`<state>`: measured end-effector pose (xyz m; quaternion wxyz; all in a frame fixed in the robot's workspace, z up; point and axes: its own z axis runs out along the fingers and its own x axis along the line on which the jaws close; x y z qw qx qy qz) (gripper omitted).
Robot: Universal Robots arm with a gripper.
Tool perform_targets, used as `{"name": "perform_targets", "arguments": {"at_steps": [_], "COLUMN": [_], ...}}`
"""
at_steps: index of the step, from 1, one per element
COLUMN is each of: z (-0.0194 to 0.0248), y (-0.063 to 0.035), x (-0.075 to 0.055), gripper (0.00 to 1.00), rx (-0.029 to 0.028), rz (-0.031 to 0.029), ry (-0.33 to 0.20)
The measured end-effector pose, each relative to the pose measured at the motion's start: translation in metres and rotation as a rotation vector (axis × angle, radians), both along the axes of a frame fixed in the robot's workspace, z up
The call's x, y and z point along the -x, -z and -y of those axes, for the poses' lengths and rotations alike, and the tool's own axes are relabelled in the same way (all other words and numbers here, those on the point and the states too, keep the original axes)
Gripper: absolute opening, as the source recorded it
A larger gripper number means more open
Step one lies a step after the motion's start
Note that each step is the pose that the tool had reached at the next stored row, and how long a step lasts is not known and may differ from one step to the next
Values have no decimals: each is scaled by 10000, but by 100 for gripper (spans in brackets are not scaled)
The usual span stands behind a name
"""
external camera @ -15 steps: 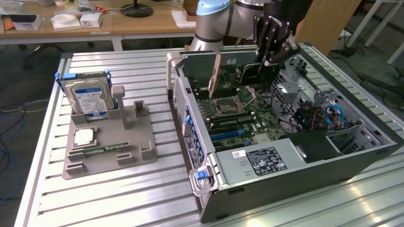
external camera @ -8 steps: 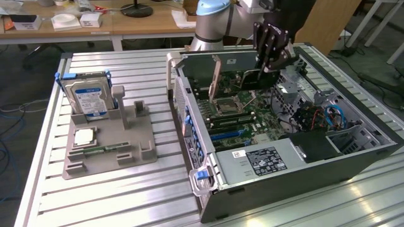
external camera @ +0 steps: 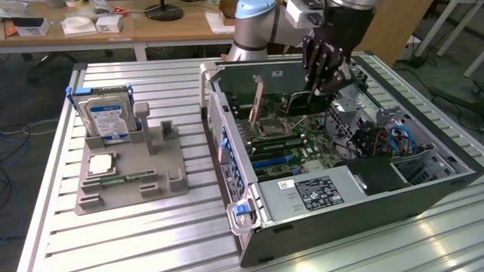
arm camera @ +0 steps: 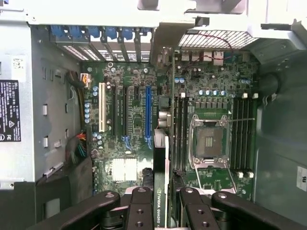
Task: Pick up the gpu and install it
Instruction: 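Insert the gpu into the slot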
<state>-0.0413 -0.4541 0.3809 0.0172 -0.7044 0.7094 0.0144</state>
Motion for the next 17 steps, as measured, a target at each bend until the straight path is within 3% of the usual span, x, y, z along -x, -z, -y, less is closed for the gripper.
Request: {"name": "perform_targets", "arguments": {"at_steps": [4,9,17], "z": [37,42,88], "y": [59,128,272], "x": [3,8,37], "gripper": [26,26,26], "rx": [19,19,43], "rz": [6,29,30], "ry": [50,571,589]}}
